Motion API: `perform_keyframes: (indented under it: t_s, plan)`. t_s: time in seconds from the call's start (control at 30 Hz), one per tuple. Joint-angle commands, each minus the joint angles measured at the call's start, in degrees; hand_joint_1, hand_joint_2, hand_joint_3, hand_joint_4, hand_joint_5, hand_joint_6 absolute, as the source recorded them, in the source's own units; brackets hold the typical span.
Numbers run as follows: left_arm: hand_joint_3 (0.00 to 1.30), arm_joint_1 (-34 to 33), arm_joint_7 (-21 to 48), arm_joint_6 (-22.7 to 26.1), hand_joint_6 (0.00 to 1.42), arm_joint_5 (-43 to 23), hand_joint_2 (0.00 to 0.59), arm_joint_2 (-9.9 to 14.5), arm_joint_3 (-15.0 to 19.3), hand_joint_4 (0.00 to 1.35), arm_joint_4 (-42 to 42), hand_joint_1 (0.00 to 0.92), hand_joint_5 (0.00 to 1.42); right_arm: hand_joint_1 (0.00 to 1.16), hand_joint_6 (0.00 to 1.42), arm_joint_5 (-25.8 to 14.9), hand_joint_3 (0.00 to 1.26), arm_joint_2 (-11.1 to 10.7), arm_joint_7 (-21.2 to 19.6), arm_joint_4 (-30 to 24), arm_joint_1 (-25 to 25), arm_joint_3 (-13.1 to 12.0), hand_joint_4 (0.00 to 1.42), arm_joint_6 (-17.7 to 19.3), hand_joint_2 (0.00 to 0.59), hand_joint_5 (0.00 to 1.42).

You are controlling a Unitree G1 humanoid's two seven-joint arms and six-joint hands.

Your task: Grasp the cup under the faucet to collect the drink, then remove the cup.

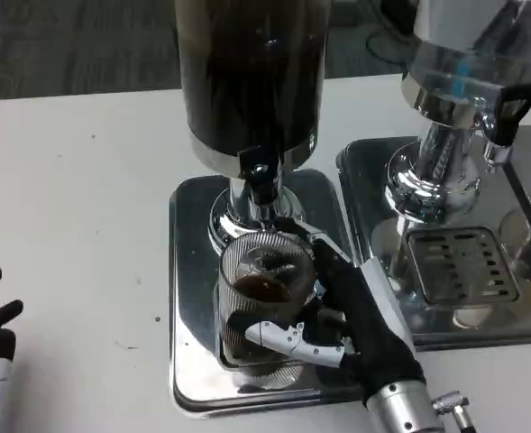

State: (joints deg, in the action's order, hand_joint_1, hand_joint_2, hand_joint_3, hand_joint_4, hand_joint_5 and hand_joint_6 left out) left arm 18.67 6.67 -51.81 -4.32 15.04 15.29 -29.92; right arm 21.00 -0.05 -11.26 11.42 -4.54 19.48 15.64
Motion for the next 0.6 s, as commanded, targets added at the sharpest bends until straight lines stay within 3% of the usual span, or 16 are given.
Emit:
perform_keyframes:
  t_s: [0.03,0.43,0.6]
  plan:
    - [0.11,0.1,0.7,0.5,0.07,-0.5,0.184,0.2,0.0,0.0,0.2,0.0,0.17,0.95,1.27,0.7,0.23,-0.1,-0.7,1.1,-0.6,-0.1,0.57,0.6,0.164,0.83]
    - [0.11,-0.8,0.8,0.6,0.07,-0.1,0.184,0.1,-0.5,0.0,-0.3,0.0,0.17,0.97,1.34,1.7,0.25,-0.1,-3.4,-0.4,-1.1,-1.0,0.6,1.9,0.149,0.88]
    - [0.11,-1.1,0.4,0.0,0.07,1.7,0.183,0.5,-0.9,0.0,-0.7,0.0,0.17,0.97,1.33,3.0,0.26,-1.0,-4.1,-2.2,-1.8,-1.6,0.61,2.0,0.149,0.9]
